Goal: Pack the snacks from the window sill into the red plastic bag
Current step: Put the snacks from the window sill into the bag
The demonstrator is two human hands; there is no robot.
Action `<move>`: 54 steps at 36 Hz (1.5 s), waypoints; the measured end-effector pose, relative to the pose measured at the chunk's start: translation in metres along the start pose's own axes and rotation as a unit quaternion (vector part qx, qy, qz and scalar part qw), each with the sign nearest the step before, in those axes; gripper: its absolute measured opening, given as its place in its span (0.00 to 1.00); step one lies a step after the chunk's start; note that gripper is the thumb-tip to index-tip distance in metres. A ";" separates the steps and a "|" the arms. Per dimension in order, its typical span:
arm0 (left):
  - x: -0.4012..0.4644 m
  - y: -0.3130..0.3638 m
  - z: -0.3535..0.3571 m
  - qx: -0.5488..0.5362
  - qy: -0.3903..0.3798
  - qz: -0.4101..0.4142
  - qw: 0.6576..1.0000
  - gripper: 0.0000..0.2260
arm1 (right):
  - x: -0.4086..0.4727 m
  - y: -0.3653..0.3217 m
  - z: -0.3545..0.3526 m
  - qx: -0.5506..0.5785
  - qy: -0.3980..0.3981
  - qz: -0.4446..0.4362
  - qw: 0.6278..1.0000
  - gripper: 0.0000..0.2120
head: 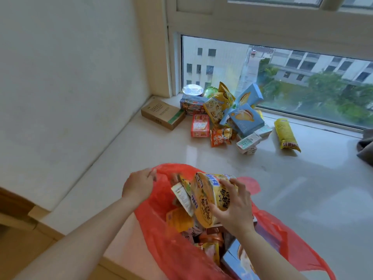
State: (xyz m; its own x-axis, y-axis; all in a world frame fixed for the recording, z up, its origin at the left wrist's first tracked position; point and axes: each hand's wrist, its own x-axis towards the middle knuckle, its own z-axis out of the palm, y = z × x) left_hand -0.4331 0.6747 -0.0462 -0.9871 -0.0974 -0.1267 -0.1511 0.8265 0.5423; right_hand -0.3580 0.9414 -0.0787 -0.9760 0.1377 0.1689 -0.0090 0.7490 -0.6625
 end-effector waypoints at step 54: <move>0.012 0.134 -0.039 -0.439 0.022 0.072 0.895 0.21 | -0.068 0.133 -0.139 -0.180 -0.140 0.487 0.843 0.15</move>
State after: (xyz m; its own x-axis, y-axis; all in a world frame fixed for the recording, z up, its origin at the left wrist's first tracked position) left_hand -0.4673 0.7630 0.0577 -0.9978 -0.0632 0.0197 0.0146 0.0792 0.9968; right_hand -0.2631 1.1217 -0.0771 -0.4950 0.6804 -0.5404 0.8444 0.5233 -0.1146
